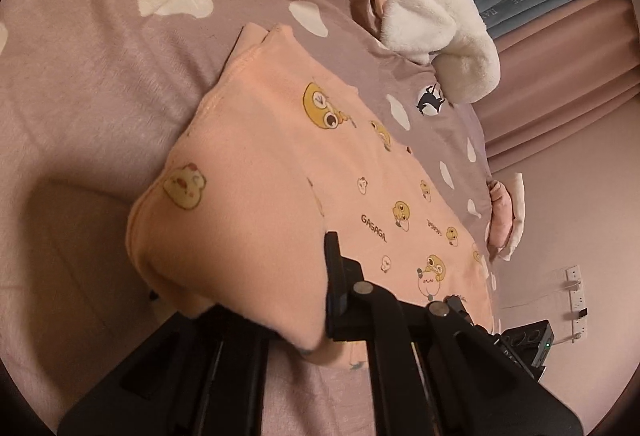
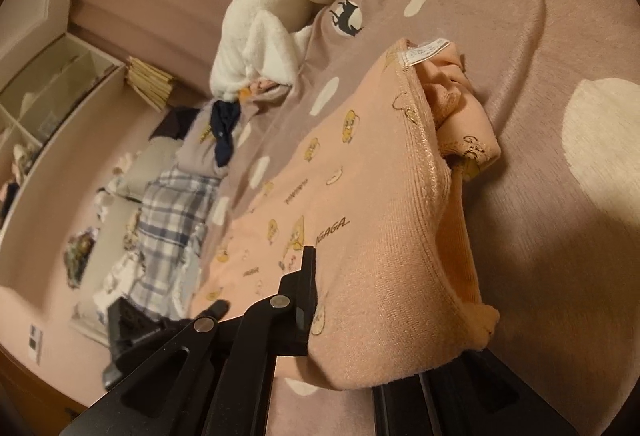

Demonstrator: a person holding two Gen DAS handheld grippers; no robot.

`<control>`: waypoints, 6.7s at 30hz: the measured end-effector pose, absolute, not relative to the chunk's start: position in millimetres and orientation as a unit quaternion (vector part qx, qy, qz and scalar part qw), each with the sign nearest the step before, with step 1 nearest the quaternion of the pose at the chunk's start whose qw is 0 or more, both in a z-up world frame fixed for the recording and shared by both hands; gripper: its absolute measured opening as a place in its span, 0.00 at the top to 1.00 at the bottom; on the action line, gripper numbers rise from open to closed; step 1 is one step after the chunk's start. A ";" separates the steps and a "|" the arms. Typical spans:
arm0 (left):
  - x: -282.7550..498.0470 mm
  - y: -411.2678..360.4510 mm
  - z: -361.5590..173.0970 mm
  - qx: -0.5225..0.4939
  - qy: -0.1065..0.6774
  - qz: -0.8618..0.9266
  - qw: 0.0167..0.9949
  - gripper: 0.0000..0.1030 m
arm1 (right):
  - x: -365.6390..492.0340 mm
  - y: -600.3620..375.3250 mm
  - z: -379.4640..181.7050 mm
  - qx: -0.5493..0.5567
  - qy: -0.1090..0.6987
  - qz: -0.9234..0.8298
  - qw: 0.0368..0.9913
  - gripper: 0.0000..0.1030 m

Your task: Fold small clothes

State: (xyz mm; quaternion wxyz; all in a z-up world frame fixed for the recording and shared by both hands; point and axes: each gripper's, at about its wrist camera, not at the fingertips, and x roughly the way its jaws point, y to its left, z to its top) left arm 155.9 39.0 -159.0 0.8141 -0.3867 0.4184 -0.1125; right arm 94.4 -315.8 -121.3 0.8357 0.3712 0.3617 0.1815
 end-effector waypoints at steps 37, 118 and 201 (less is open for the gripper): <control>67.6 43.1 -131.6 -0.401 0.423 -0.145 0.800 0.95 | 17.5 -304.4 -93.3 0.316 0.374 0.190 0.851 0.94; 8.9 5.6 -91.0 -0.255 0.412 -0.115 0.867 0.00 | -6.7 -342.2 -120.0 0.479 0.437 0.078 0.757 0.03; -26.4 166.4 -97.1 -0.349 0.400 0.037 0.847 0.01 | 51.3 -64.2 -73.5 0.066 0.469 0.277 0.836 0.87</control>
